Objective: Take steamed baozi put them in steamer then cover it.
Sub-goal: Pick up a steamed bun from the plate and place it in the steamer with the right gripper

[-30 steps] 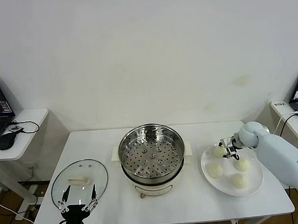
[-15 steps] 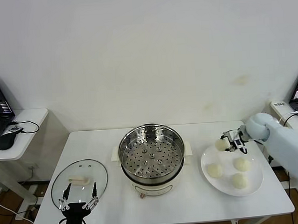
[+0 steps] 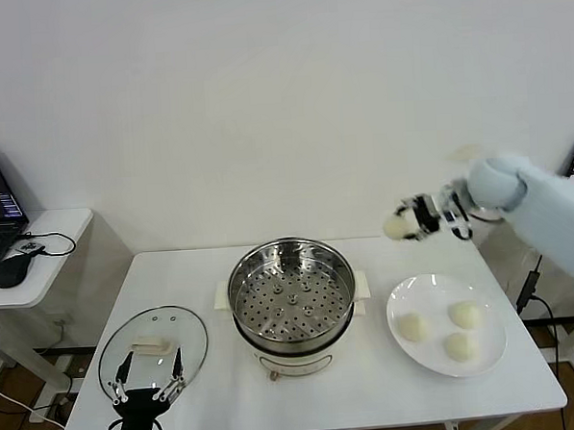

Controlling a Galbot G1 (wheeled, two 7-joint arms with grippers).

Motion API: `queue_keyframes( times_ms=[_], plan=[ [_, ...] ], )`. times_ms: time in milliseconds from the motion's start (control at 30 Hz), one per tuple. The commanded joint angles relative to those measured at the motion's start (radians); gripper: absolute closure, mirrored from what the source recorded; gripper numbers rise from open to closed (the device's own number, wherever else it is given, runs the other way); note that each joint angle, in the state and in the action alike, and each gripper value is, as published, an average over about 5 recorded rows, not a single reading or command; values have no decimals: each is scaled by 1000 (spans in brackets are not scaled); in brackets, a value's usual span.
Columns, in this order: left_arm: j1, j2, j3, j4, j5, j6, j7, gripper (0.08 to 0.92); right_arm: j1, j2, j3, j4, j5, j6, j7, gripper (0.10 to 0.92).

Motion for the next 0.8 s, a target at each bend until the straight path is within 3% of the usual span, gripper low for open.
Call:
queue_keyframes(
  times_ms=[33, 167, 367, 800],
  plan=[
    [0, 4, -8, 0, -30, -2, 2, 177, 267, 245, -287, 18, 224, 34, 33, 440],
    [-2, 3, -13, -10, -31, 0, 3, 177, 246, 343, -326, -21, 214, 75, 45, 440],
    [-13, 0, -20, -8, -30, 4, 4, 177, 195, 457, -361, -109, 79, 175, 59, 440],
    [-35, -3, -22, 9, -32, 9, 6, 177, 128, 541, -407, -190, -134, 325, 77, 437]
  ],
)
